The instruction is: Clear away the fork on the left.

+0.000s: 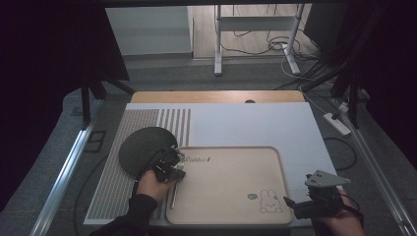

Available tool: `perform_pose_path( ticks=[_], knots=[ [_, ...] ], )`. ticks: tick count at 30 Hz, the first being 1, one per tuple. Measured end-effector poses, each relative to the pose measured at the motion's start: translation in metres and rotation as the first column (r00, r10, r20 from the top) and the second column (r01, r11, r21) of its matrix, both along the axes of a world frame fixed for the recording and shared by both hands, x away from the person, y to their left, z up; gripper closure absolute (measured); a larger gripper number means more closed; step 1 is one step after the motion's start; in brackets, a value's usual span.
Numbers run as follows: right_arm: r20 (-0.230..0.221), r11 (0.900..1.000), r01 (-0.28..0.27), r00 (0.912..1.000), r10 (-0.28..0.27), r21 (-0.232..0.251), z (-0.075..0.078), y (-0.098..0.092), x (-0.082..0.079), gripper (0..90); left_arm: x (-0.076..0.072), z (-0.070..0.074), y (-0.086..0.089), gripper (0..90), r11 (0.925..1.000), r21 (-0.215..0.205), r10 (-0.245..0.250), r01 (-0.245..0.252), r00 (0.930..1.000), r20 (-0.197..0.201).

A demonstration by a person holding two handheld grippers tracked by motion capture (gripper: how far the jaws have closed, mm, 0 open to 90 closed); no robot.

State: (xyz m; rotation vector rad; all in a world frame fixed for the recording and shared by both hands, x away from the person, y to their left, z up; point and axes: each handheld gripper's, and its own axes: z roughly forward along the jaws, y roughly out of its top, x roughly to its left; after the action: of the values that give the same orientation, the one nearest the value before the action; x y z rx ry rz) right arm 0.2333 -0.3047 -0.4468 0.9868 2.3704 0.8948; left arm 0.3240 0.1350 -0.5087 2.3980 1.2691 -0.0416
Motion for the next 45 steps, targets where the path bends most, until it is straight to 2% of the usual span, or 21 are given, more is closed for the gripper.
perform_pose_path(
  ticks=[2,5,7,13,19,22,27,33,35,40,45],
  knots=[
    [0.0,1.0,0.0,1.0,0.0,0.0,0.0,0.0,0.0,0.0,0.0,0.0,0.0,85.2,1.0,-0.005,0.001,-0.001,1.0,0.003],
    [0.001,1.0,0.0,1.0,0.0,0.002,0.0,0.0,0.0,0.0,-0.001,0.003,-0.001,84.5,0.9999,0.008,-0.009,0.009,0.9998,0.021],
    [0.002,1.0,0.0,1.0,0.0,0.004,0.0,0.0,0.0,0.0,-0.002,0.005,-0.001,83.1,0.9999,-0.005,-0.011,0.011,0.9996,0.028],
    [0.001,1.0,0.0,1.0,0.0,0.006,0.0,0.0,0.0,0.0,-0.003,0.008,0.001,75.9,0.9997,-0.008,-0.02,0.021,0.998,0.06],
    [-0.002,1.0,0.003,1.0,-0.003,0.01,0.0,-0.001,0.0,0.0,-0.005,0.013,0.006,64.0,0.9998,-0.017,-0.012,0.014,0.9944,0.105],
    [-0.003,1.0,0.006,1.0,-0.006,0.011,0.0,-0.001,0.0,0.0,-0.006,0.015,0.009,56.4,0.9993,-0.034,-0.01,0.015,0.9906,0.136],
    [-0.006,1.0,0.013,0.9999,-0.013,0.021,0.0,-0.002,0.001,0.0,-0.006,0.018,0.014,41.7,0.9982,-0.06,0.005,0.005,0.9861,0.166],
    [-0.007,0.999,0.021,0.9998,-0.02,0.037,0.001,-0.003,0.001,0.0,-0.007,0.024,0.022,25.8,0.9905,-0.138,0.024,0.003,0.9807,0.194],
    [-0.008,0.999,0.023,0.9997,-0.023,0.048,0.001,-0.004,0.001,0.0,-0.008,0.025,0.025,23.2,0.987,-0.161,0.03,0.002,0.98,0.197],
    [-0.012,0.997,0.033,0.9994,-0.032,0.071,0.002,-0.006,0.002,0.0,-0.01,0.028,0.031,14.7,0.9827,-0.185,0.034,0.004,0.979,0.201],
    [-0.012,0.996,0.037,0.9993,-0.036,0.078,0.002,-0.007,0.002,0.0,-0.013,0.03,0.036,5.9,0.9817,-0.19,0.032,0.012,0.9741,0.224]
  ],
)
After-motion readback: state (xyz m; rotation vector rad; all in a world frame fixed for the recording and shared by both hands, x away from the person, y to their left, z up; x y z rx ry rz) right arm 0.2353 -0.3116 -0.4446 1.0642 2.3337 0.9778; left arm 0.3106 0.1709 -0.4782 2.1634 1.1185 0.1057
